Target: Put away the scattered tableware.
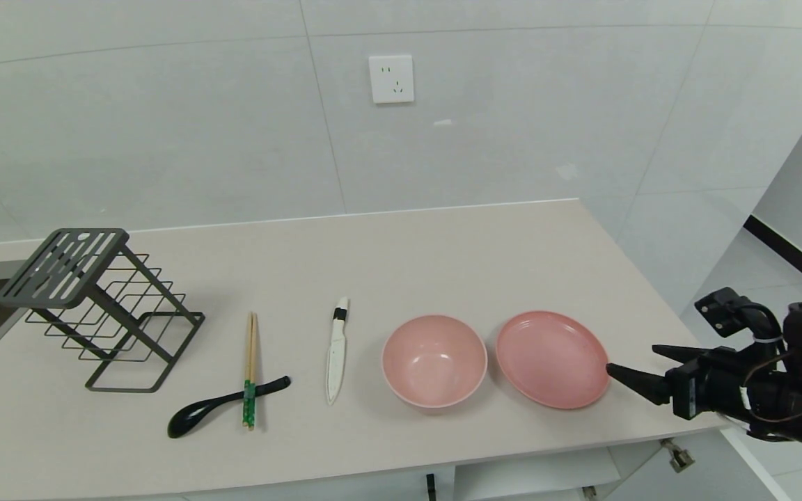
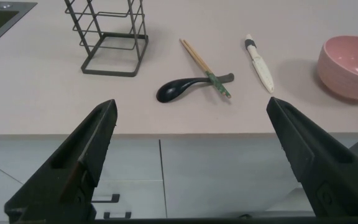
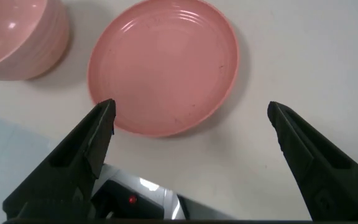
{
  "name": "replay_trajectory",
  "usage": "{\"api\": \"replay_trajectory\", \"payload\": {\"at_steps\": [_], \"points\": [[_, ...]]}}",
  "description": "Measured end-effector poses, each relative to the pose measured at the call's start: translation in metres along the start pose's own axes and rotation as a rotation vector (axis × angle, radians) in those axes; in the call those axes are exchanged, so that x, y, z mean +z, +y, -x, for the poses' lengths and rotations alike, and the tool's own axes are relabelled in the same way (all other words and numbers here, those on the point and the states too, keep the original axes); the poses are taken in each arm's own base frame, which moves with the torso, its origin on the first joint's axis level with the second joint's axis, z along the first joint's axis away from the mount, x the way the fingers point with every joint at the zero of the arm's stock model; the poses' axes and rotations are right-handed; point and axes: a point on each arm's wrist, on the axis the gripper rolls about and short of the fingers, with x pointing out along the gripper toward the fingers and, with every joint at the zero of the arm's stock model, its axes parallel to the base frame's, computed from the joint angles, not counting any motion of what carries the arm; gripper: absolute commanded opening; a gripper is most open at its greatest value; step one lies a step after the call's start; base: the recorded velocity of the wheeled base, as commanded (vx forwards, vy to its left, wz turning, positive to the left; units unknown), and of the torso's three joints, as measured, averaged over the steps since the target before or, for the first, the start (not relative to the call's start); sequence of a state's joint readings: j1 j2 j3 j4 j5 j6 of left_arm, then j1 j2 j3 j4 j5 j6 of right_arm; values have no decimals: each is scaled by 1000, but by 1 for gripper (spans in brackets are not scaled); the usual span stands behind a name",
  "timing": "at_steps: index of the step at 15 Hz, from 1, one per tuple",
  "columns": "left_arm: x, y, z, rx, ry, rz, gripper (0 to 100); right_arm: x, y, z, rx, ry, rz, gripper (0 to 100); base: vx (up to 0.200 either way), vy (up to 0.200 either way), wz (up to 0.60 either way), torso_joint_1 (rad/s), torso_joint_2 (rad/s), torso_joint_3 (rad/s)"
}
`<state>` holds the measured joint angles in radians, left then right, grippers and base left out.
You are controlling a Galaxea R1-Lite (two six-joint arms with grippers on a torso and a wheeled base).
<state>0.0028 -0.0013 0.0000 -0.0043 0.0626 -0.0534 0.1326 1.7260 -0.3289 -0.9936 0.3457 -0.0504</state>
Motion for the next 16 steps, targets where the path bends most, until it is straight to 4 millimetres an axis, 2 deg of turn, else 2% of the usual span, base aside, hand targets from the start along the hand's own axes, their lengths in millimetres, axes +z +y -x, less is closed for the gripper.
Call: {"api": "replay_trajectory", "payload": {"at_steps": [6, 16], "points": [[0, 0, 0, 0, 0, 1, 100, 0, -16, -49, -2, -24, 33, 100, 0, 0, 0, 0, 0, 0], [0, 0, 0, 0, 0, 2, 100, -6, -25, -80, -7, -6, 39, 100, 0, 0, 0, 0, 0, 0]]}}
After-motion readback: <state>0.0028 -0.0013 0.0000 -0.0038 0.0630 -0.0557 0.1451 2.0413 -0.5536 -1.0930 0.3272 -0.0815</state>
